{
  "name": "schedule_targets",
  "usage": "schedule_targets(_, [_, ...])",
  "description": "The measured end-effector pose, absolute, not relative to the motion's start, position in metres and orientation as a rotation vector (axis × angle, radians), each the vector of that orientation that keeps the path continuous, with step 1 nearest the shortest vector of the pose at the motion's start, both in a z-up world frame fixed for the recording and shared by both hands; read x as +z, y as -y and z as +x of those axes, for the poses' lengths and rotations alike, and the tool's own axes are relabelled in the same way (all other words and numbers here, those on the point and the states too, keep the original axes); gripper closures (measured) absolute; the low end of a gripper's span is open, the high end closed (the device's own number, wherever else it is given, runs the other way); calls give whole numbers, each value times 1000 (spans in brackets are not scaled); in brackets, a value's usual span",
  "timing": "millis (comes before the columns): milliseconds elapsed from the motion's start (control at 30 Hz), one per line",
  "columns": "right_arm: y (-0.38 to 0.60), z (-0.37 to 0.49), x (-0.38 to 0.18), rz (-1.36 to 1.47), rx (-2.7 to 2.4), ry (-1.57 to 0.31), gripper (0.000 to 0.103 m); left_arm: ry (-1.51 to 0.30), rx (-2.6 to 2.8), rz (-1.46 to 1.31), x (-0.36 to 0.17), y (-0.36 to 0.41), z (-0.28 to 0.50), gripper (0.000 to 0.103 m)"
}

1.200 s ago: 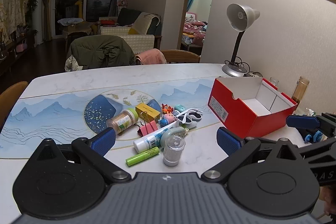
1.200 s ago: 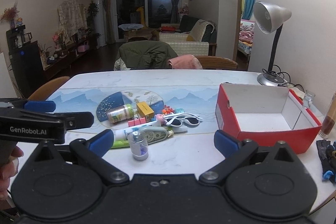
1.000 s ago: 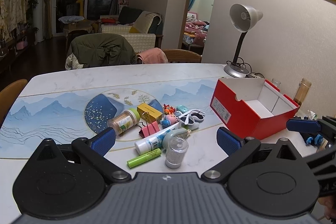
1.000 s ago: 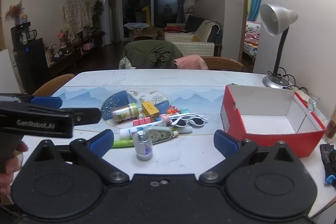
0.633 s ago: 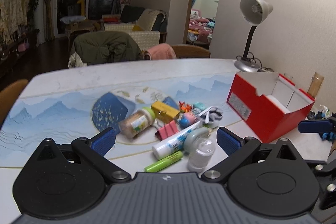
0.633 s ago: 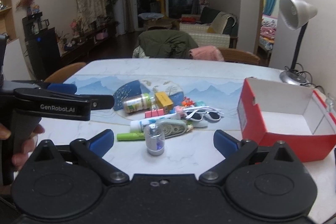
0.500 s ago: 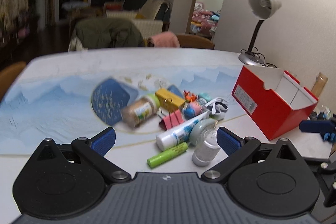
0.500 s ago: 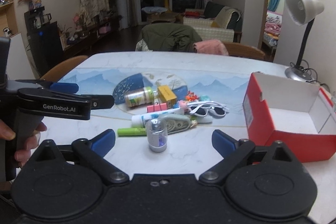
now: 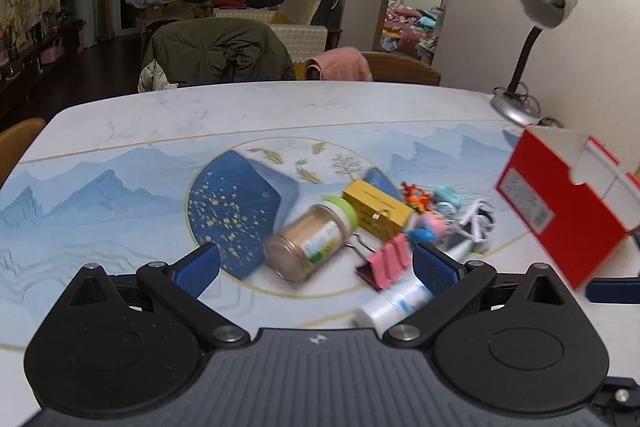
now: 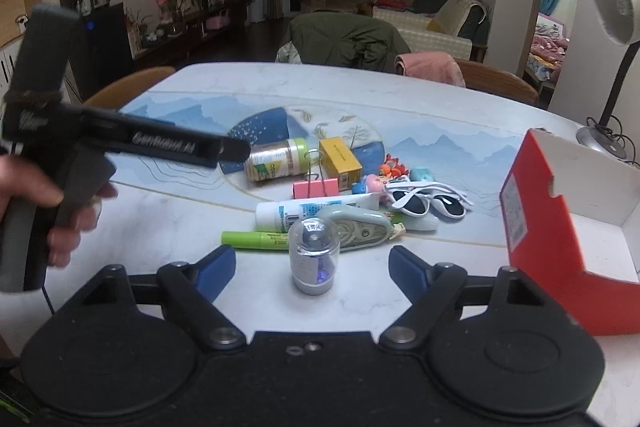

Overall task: Organize rigid objects
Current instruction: 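Reach the left tool to the toothpick jar while the right tool reaches the clear cup, then close the left gripper on the toothpick jar while the right gripper grasps the clear cup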

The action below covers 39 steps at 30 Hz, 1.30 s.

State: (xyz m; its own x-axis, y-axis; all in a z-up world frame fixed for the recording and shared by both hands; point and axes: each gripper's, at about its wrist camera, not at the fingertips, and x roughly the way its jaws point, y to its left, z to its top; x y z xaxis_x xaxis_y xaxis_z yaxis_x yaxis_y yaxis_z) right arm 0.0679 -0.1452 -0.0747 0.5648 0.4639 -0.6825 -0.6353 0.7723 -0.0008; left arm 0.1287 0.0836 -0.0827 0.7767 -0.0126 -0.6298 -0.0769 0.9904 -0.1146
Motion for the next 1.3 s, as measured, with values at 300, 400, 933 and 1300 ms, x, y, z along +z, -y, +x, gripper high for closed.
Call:
schedule_targets(300, [122, 84, -94, -320, 658, -755, 26, -735, 35, -35, -112, -89, 178, 0])
schedule_targets(400, [118, 90, -98, -331, 659, -772, 30, -756, 30, -8, -121, -88, 191, 0])
schedule_targets(933, [101, 106, -112, -410, 690, -800, 36, -829, -27, 81, -153, -78, 220, 11])
schedule_targets(1300, [99, 110, -117, -428, 700, -815, 52, -831, -48, 73, -150, -76, 215, 36])
